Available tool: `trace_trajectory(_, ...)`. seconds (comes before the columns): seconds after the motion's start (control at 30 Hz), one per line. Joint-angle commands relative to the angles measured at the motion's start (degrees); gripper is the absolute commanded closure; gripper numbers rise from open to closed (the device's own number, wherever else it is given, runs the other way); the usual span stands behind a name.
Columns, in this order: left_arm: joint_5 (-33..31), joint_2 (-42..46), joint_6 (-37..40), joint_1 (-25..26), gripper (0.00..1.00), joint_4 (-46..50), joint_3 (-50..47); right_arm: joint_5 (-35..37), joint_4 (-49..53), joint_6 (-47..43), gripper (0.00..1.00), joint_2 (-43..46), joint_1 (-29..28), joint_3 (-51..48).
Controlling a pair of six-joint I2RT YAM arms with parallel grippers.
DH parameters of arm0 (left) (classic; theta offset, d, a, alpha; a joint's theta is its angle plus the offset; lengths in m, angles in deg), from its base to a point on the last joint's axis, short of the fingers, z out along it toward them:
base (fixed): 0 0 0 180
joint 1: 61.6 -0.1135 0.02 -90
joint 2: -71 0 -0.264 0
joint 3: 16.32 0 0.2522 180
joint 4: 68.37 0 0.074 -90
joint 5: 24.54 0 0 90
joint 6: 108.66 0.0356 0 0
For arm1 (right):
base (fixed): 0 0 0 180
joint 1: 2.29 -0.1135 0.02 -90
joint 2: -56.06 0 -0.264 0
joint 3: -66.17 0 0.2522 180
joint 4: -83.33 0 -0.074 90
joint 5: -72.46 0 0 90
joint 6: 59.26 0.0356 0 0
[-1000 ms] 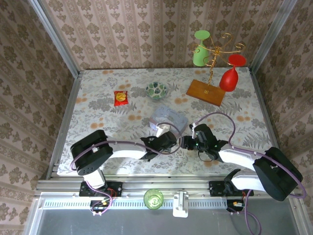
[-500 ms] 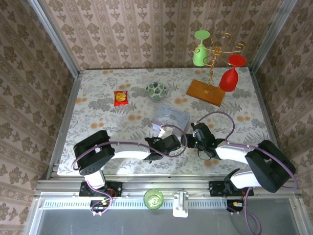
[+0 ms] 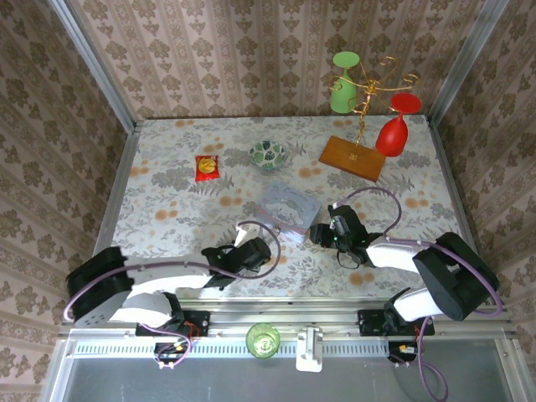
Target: Unlock the padlock with the key
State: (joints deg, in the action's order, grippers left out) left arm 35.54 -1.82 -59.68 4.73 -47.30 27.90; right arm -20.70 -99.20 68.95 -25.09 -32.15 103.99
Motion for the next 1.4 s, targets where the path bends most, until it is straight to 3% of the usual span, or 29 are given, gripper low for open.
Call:
trace_trajectory(0.0,6.1,3.4,5.0,-3.9,0.5,-9.2,-3.4,0.5,-1.8,0.6,0.57,-1.2,0.2,1.9)
trace_trajectory(0.17,17.4,2.1,20.0,-7.2,0.5,-14.5,-5.9,-1.7,-3.2,1.2,0.57,-2.2,0.8,1.8)
trace_trajectory(0.33,22.4,0.8,19.7,-10.9,0.56,-17.0,-8.4,-1.9,-3.9,1.7,0.57,-1.8,0.8,1.0)
trace_trajectory(0.5,15.8,-0.5,11.5,-10.1,0.74,-15.9,-9.7,-0.9,-3.1,2.3,0.59,-1.7,0.9,1.1)
trace_trajectory(0.63,11.2,-4.4,5.6,-9.0,0.79,-12.4,-7.7,2.4,-2.1,3.0,0.61,1.0,1.0,0.6)
trace_trajectory(0.7,7.8,-6.2,4.4,-7.3,0.79,-9.8,-5.8,3.7,0.5,2.3,0.61,4.0,0.9,1.5)
trace_trajectory(0.87,7.3,-11.6,1.7,-7.0,0.78,-10.2,-3.1,5.8,3.4,1.4,0.56,8.7,1.0,2.6)
trace_trajectory(1.13,6.4,-17.1,1.9,-9.5,0.8,-13.3,-1.5,3.4,-2.1,4.5,0.53,2.0,1.0,5.2)
trace_trajectory(1.37,6.3,-17.2,3.8,-11.6,0.82,-14.6,-0.9,6.6,-2.6,5.8,0.52,4.3,1.0,5.1)
